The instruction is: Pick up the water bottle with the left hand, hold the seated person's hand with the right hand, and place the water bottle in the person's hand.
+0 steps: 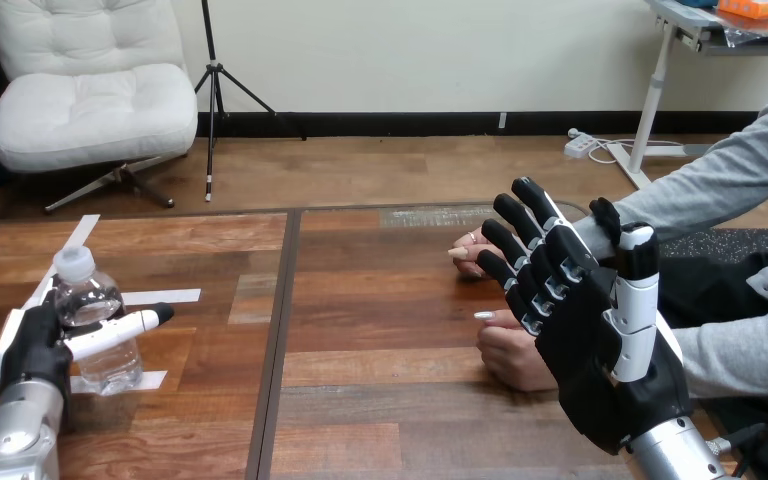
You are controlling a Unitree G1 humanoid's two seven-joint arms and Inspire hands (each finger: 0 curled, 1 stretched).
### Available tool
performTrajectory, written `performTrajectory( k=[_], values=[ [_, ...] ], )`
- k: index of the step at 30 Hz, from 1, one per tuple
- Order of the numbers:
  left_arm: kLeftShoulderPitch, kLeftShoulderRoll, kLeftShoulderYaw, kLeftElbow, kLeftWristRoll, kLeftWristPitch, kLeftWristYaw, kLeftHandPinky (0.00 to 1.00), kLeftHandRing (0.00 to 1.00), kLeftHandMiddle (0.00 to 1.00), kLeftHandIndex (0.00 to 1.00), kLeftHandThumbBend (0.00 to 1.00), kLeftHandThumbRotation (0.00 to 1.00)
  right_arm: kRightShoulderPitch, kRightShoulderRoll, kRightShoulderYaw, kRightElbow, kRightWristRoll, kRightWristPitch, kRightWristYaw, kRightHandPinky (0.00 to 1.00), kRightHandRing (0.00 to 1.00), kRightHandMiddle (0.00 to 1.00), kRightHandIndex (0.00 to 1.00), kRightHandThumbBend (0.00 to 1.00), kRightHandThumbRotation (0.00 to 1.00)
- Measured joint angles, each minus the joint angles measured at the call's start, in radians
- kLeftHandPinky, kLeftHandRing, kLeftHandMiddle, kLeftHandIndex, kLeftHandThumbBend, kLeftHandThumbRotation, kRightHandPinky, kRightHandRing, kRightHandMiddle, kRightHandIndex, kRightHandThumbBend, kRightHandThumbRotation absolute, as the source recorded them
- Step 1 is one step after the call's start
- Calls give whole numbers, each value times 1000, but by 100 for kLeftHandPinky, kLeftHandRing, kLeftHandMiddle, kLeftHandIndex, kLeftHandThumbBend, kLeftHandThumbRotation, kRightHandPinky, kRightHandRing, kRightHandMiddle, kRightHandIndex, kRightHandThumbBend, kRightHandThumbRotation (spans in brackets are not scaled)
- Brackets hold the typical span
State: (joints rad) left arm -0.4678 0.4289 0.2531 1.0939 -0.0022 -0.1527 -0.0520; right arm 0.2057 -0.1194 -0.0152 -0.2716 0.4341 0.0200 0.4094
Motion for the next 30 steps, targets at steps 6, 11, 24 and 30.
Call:
performTrajectory(
  k=[6,11,24,30],
  values=[
    [-7,0,-2,3,0,6,0,100,100,100,100,95,17,0,0,0,0,0,0,0,100,100,100,100,88,100],
    [-11,0,-4,5,2,8,4,100,100,100,100,94,18,0,0,0,0,0,0,0,100,100,100,100,88,100],
    [-22,-3,4,6,-26,33,39,90,91,91,91,87,2,0,1,0,0,1,0,0,100,100,100,100,89,100],
    [-28,-4,21,5,-58,46,61,73,79,80,80,82,0,0,1,0,0,1,0,0,100,100,100,100,89,100]
  ],
)
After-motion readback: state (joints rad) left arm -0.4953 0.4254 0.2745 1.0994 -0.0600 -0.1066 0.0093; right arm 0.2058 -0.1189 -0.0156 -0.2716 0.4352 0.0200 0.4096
